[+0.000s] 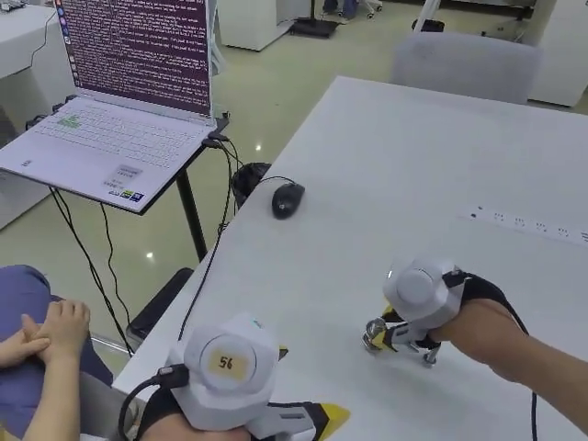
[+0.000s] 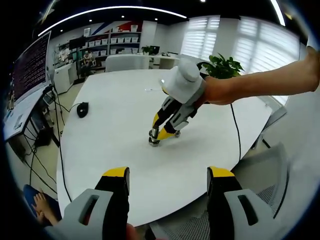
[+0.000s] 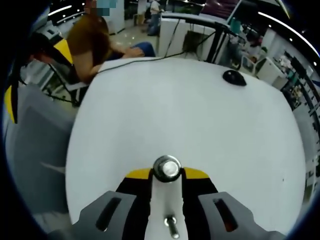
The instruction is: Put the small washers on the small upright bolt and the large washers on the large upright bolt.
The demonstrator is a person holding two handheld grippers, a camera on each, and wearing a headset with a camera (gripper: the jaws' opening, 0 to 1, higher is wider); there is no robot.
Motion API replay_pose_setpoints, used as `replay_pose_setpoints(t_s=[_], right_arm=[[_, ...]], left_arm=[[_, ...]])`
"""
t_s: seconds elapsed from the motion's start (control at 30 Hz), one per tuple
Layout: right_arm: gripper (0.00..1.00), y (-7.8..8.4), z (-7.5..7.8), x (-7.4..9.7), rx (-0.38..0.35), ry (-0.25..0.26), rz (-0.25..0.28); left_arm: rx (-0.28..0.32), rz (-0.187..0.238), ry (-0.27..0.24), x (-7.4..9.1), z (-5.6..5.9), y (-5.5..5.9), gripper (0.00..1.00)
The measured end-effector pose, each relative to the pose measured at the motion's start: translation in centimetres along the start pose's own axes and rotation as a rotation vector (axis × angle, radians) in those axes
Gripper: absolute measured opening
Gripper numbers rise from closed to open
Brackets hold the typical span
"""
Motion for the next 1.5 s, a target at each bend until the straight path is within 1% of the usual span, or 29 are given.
replay_pose_setpoints(t_s=[0.23, 0.3, 0.37, 0.43, 0.5, 0.53, 0.6, 0.63, 0.73, 0.77, 0.8, 0.83, 0.9, 1.0, 1.03, 1.1, 1.13, 1.17, 1.2, 1.23, 1.27, 1.33, 1.4, 1.5], right_arm=[[0.24, 1.2, -0.4, -1.7, -0.032, -0.004, -0.044], [0.24, 1.3, -0.6, -1.6, -0.058, -0.007, -0.044], [0.24, 1.3, -0.5, -1.5, -0.076, 0.002, -0.028], [0.24, 1.7, -0.6, -1.2, -0.084, 0.012, -0.041], [0.24, 2.1, -0.8, -0.7, -0.106, 0.028, -0.043], [0.24, 2.2, -0.9, -0.3, -0.131, 0.043, -0.031], [0.24, 2.4, -1.3, 0.3, -0.156, 0.060, -0.016], [0.24, 2.7, -1.6, 0.6, -0.184, 0.076, -0.009], [0.24, 3.6, -3.0, 1.6, -0.248, 0.091, 0.011], [0.24, 4.2, -3.9, 1.9, -0.261, 0.085, 0.017], [0.24, 4.6, -4.4, 2.1, -0.268, 0.082, 0.016], [0.24, 5.4, -5.2, 2.4, -0.291, 0.086, 0.010], [0.24, 6.5, -6.0, 2.7, -0.319, 0.090, 0.009], [0.24, 8.1, -7.2, 3.7, -0.387, 0.102, 0.010], [0.24, 8.8, -7.4, 4.0, -0.419, 0.112, 0.012], [0.24, 9.6, -7.8, 4.6, -0.463, 0.126, 0.014], [0.24, 10.2, -7.8, 5.2, -0.495, 0.150, 0.021], [0.24, 10.5, -7.8, 5.5, -0.523, 0.159, 0.026], [0.25, 11.0, -8.0, 6.0, -0.572, 0.163, 0.042], [0.25, 11.2, -8.1, 6.4, -0.597, 0.167, 0.049], [0.26, 11.9, -8.1, 6.8, -0.630, 0.184, 0.053], [0.27, 12.8, -8.4, 7.3, -0.672, 0.176, 0.057], [0.30, 13.6, -8.6, 7.9, -0.680, 0.186, 0.054], [0.35, 14.1, -8.5, 8.9, -0.696, 0.206, 0.068]], left_arm=[[0.005, 0.002, -0.004, 0.1, -0.2, 0.1, 0.62], [0.007, 0.003, -0.004, 0.0, -0.2, 0.1, 0.62], [0.009, 0.005, -0.004, 0.0, -0.3, 0.1, 0.62], [0.008, 0.003, -0.004, 0.1, -0.3, 0.1, 0.62], [0.006, 0.001, -0.003, 0.0, -0.3, 0.1, 0.62], [0.005, 0.000, -0.001, 0.0, -0.3, 0.1, 0.62], [0.004, -0.001, 0.001, -0.2, -0.3, 0.1, 0.62], [0.002, -0.002, 0.004, -0.3, -0.3, 0.0, 0.62], [-0.004, -0.005, 0.010, -0.6, -0.2, -0.1, 0.61], [-0.007, -0.008, 0.014, -0.7, -0.1, -0.1, 0.61], [-0.008, -0.009, 0.016, -0.8, -0.1, -0.1, 0.61], [-0.010, -0.013, 0.022, -1.0, 0.0, -0.1, 0.61], [-0.019, -0.019, 0.030, -1.3, 0.2, 0.0, 0.61], [-0.029, -0.029, 0.043, -1.8, 0.5, 0.0, 0.61], [-0.034, -0.034, 0.047, -2.0, 0.6, 0.0, 0.61], [-0.041, -0.042, 0.053, -2.3, 0.7, 0.1, 0.61], [-0.043, -0.046, 0.055, -2.5, 0.6, 0.2, 0.61], [-0.046, -0.051, 0.056, -2.6, 0.6, 0.3, 0.61], [-0.052, -0.057, 0.057, -2.7, 0.6, 0.3, 0.61], [-0.054, -0.059, 0.058, -2.8, 0.5, 0.3, 0.61], [-0.057, -0.061, 0.057, -2.9, 0.4, 0.2, 0.61], [-0.060, -0.060, 0.054, -3.0, 0.2, 0.0, 0.61], [-0.061, -0.058, 0.050, -3.1, -0.1, -0.2, 0.61], [-0.065, -0.065, 0.042, -3.3, -0.6, -0.2, 0.61]])
Point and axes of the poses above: the centre of the closed fingertips' face, and the gripper's own axes: x roughly backward along the fingers, z roughly to its right, y roughly out of its underside, the point moved 2 cm from there along x, roughly backward along the fingers, and after that the axes turned 11 degrees about y, right-handed, at the moved point
